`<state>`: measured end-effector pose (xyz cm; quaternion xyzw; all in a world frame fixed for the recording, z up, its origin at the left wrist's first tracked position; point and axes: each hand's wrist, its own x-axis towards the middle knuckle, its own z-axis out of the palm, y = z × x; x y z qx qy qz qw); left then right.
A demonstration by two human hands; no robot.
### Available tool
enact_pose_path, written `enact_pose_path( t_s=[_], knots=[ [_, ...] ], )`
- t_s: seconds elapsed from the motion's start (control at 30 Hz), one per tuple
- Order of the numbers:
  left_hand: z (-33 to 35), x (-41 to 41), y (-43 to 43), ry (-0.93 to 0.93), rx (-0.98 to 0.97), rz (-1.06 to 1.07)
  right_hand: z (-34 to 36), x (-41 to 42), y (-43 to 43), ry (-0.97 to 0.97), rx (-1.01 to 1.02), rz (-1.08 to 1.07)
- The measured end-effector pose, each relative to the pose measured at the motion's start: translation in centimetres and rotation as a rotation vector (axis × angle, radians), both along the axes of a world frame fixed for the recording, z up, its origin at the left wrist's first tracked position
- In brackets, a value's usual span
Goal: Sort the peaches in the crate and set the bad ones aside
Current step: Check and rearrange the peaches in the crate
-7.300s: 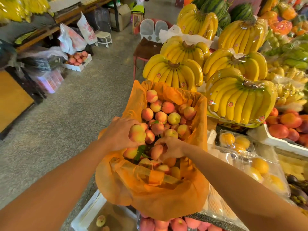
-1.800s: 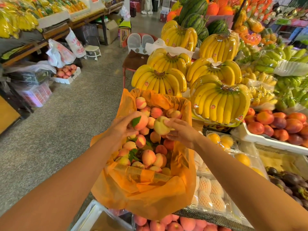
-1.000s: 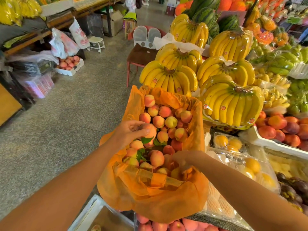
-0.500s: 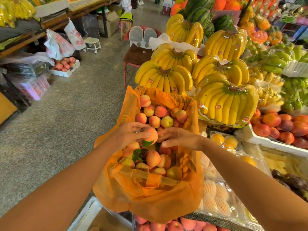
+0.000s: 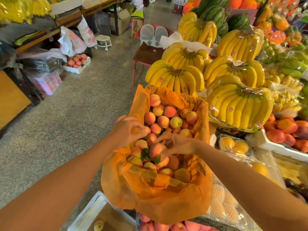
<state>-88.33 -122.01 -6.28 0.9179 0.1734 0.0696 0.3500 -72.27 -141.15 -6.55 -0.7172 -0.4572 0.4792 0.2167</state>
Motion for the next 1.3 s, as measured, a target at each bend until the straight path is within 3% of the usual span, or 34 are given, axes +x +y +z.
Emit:
enact_pose_path(
  t_s=[0.1,0.3,0.67,0.83,0.93,1.07,1.2,1.3],
  knots=[
    [-1.8,-1.0,1.2,0.116,0.155,-0.081,-0.6,-1.0,1.2,-0.058,-0.093,0.108],
    [-4.1,-1.8,2.0,0.080,0.159,-0.160,-2.4,-1.9,2.4,-0.269,-0.212,0.405],
    [-3.9,-0.6,2.1,0.001,0.196,-0.098,-1.8,-1.5,1.1,-0.175,-0.165,0.338],
    [-2.7,1.8,1.9,-0.070,0.318,-0.061,-1.1,0.4,0.3,-0.142,-0.054,0.131],
    [-2.4,4.4,1.4,-0.111,0.299,-0.088,-0.8,3.4,0.2,-0.310,0.107,-0.125],
    [-3.0,9.0,0.5,-0.145,0.340,-0.062,-1.2,8.1,-0.5,-0.717,0.193,-0.395],
    [-3.5,13.4,1.0,-0.084,0.448,-0.030,-1.3,11.6,-0.7,-1.017,0.056,-0.374],
    [-4.2,16.7,1.5,-0.005,0.546,0.036,-1.6,13.2,0.3,-1.103,-0.079,-0.318]
  ],
)
